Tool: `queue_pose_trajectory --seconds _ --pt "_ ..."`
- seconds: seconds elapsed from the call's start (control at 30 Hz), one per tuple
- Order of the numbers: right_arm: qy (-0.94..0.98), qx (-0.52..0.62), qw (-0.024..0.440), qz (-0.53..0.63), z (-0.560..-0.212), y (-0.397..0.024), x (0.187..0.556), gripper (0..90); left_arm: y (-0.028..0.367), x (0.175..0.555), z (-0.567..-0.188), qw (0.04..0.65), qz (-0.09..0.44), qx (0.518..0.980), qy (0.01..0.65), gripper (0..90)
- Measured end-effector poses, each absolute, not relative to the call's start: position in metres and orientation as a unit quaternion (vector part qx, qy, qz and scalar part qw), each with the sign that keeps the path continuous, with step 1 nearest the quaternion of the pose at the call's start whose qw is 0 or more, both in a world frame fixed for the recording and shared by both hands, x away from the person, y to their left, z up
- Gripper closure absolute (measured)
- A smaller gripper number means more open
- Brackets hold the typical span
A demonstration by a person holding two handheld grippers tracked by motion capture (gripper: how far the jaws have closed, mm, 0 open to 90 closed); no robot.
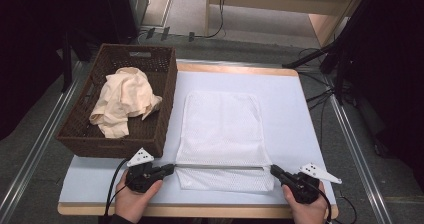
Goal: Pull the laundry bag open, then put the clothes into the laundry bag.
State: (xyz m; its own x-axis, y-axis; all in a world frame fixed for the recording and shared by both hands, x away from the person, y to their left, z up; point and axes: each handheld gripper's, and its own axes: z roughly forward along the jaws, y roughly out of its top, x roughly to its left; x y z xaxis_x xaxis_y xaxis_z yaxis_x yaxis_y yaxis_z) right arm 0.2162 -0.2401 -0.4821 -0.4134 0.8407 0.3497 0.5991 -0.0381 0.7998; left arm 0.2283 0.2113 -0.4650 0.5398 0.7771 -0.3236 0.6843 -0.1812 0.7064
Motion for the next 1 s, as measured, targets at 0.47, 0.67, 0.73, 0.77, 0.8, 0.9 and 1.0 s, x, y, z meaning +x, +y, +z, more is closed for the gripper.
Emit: queue_pose_trajectory --seconds 0.47,0.67,0.73,0.77,0.8,0.9,1.0 --pt "0.667 0.525 0.15 0.507 -0.479 -0.247 0.215 57.7 0.203 0.225 -0.455 0.471 0.099 0.753 0.449 59.9" --pt "0.669 0.515 0.165 0.511 -0.477 -0.246 0.211 53.6 0.198 0.224 -0.455 0.47 0.105 0.754 0.447 58.8" --pt "0.666 0.52 0.176 0.506 -0.473 -0.247 0.211 52.6 0.195 0.223 -0.454 0.472 0.102 0.756 0.442 58.7" --pt "0.665 0.517 0.181 0.508 -0.469 -0.246 0.212 51.7 0.192 0.221 -0.454 0.474 0.101 0.757 0.438 58.8" --pt "0.666 0.514 0.184 0.508 -0.468 -0.245 0.211 51.7 0.19 0.22 -0.453 0.475 0.101 0.758 0.436 58.5" --pt "0.67 0.502 0.184 0.514 -0.461 -0.238 0.209 51.7 0.184 0.218 -0.451 0.482 0.098 0.757 0.429 57.5" --pt "0.678 0.484 0.189 0.521 -0.456 -0.231 0.209 54.6 0.177 0.217 -0.45 0.483 0.096 0.761 0.422 57.7"
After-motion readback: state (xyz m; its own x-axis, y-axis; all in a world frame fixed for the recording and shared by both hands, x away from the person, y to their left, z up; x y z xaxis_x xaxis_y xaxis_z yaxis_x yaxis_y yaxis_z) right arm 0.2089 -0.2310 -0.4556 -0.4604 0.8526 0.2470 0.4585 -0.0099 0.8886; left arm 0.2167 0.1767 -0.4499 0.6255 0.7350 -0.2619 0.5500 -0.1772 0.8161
